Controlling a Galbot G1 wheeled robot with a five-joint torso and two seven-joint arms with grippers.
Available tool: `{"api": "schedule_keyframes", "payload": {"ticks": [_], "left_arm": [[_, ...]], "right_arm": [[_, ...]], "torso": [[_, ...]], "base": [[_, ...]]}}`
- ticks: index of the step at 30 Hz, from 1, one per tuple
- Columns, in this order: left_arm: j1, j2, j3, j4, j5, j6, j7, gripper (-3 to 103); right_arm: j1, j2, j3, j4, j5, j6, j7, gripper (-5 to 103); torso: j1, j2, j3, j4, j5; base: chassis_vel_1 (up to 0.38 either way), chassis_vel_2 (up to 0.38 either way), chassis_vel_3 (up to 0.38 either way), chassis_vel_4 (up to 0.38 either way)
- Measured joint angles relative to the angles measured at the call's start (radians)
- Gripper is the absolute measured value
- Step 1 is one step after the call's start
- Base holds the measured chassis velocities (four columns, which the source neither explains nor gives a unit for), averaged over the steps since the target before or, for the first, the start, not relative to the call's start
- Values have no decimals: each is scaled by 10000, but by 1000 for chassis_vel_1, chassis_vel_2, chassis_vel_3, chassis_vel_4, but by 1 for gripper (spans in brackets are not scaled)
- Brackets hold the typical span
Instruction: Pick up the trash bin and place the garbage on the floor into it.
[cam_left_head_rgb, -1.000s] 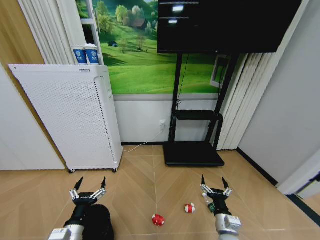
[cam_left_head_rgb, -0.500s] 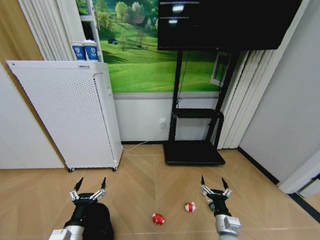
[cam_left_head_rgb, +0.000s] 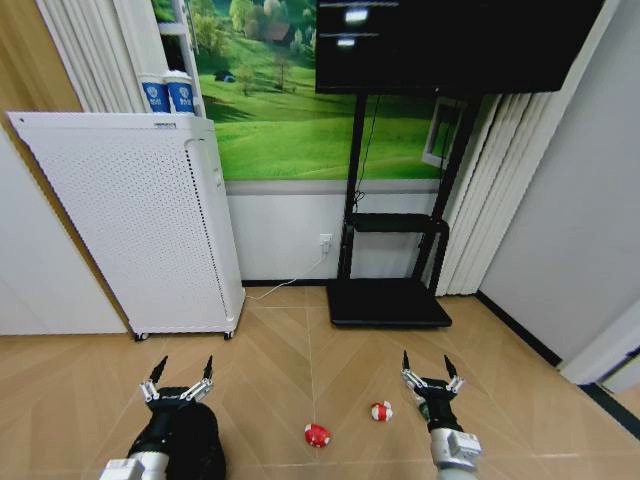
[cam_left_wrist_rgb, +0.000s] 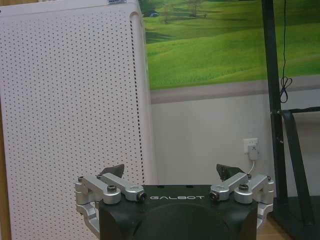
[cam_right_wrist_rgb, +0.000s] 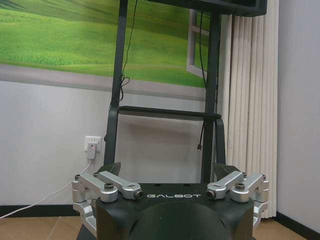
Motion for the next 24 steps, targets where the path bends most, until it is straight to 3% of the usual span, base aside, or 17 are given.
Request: {"api": "schedule_keyframes", "payload": {"ticks": [8, 16, 24], "left_arm": [[-26, 2, 0, 40, 1, 2, 2, 100], [-17, -26, -30, 60, 19, 9, -12, 100], [-1, -35, -40, 54, 48, 10, -26, 100]], "right_arm": [[23, 5, -3, -49, 0, -10, 11, 100], [66, 25, 13, -99, 0, -11, 20, 100], [67, 29, 14, -99, 0, -11, 20, 100]], "torso": [[-26, -208, -183, 0, 0], [-67, -615, -548, 0, 0], [-68, -689, -620, 0, 0]], "base": [[0, 0, 0, 0], [0, 0, 0, 0], [0, 0, 0, 0]]}}
